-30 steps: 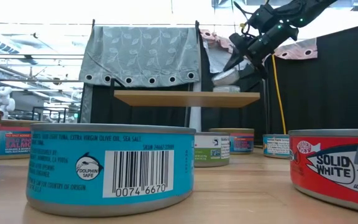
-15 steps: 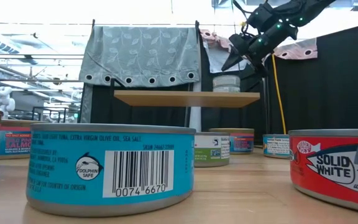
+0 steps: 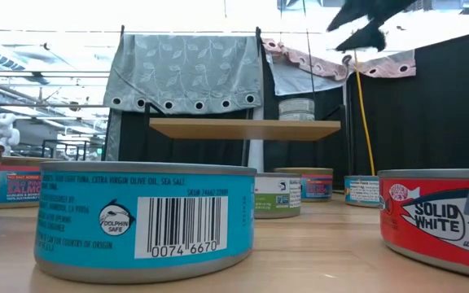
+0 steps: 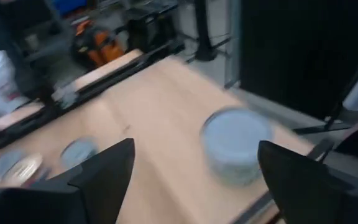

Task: Stack canned seafood by type on shelf
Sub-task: Stack the green tuna can on top of the other green tuna cans on the shelf

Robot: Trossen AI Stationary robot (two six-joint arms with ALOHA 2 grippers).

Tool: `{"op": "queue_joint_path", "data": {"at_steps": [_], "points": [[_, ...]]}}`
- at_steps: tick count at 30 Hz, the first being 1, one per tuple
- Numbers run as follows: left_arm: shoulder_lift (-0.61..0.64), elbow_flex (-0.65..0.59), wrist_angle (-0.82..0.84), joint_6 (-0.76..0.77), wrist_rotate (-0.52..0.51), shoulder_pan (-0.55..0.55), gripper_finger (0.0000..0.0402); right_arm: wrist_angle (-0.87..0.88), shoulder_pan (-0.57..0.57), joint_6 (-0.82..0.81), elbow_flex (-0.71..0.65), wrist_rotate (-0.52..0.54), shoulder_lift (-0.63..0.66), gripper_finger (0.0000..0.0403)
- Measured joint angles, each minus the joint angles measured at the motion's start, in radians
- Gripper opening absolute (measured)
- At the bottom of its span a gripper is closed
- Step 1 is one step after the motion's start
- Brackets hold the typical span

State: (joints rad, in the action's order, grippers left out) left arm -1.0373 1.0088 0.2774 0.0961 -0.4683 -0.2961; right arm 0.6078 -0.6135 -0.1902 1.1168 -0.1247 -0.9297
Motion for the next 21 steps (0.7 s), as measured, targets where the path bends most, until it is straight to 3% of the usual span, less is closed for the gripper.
{"op": "queue_joint_path", "data": {"at_steps": [4, 8, 12, 21], "points": [[-0.029, 0.000, -0.005, 0.005, 0.001, 0.004, 0.0313, 0.170, 0.146, -0.098, -0.020, 0.042, 0.115, 0.0289], [-0.061, 0.000, -0.009, 0.011, 0.063, 0.004, 0.0313, 0.202, 0.309, -0.239, -0.120, 0.049, 0.197, 0.0250], [-0.085, 0.000, -0.008, 0.041, 0.126, -0.010, 0.0313, 0.165, 0.461, -0.406, -0.275, 0.063, 0.227, 0.0213], [-0.161, 0.000, 0.011, 0.188, 0.126, -0.137, 0.0313, -0.056, 0.805, -0.657, -0.548, 0.114, 0.166, 0.0119]]}}
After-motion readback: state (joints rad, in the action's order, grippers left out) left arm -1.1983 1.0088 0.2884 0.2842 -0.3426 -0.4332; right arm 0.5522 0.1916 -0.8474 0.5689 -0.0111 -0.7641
